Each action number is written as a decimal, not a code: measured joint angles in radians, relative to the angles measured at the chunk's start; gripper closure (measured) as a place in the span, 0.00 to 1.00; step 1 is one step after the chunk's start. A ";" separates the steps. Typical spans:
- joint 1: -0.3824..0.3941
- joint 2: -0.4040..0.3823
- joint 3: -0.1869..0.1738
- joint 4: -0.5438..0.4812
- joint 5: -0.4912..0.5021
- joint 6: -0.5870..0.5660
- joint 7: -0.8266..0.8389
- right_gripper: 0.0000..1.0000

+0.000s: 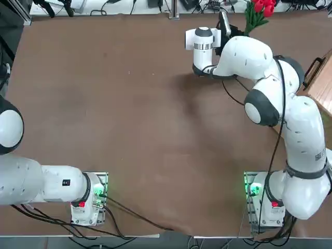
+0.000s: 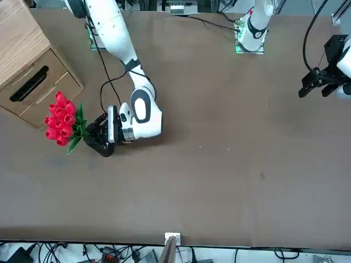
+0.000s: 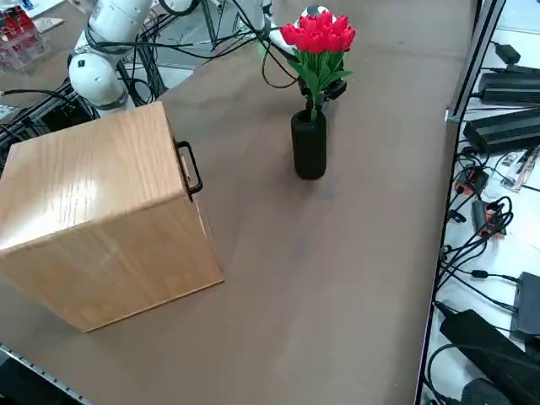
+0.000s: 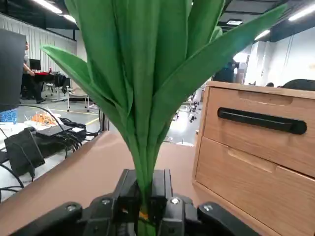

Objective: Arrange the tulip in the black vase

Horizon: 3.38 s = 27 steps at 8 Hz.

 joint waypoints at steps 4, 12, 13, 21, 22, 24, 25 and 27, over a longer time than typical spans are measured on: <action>0.001 0.030 0.004 0.000 0.007 0.020 0.005 0.80; 0.023 0.021 0.004 0.025 0.034 0.017 0.001 0.00; 0.033 0.015 0.005 0.052 0.066 0.016 -0.020 0.00; 0.007 -0.134 -0.005 0.324 0.449 0.056 -0.681 0.00; -0.037 -0.179 -0.007 0.341 0.516 0.081 -0.780 0.00; -0.152 -0.273 -0.009 0.350 0.635 0.108 -1.000 0.00; -0.211 -0.310 -0.010 0.351 0.682 0.110 -1.117 0.00; -0.323 -0.362 -0.010 0.350 0.777 0.115 -1.329 0.00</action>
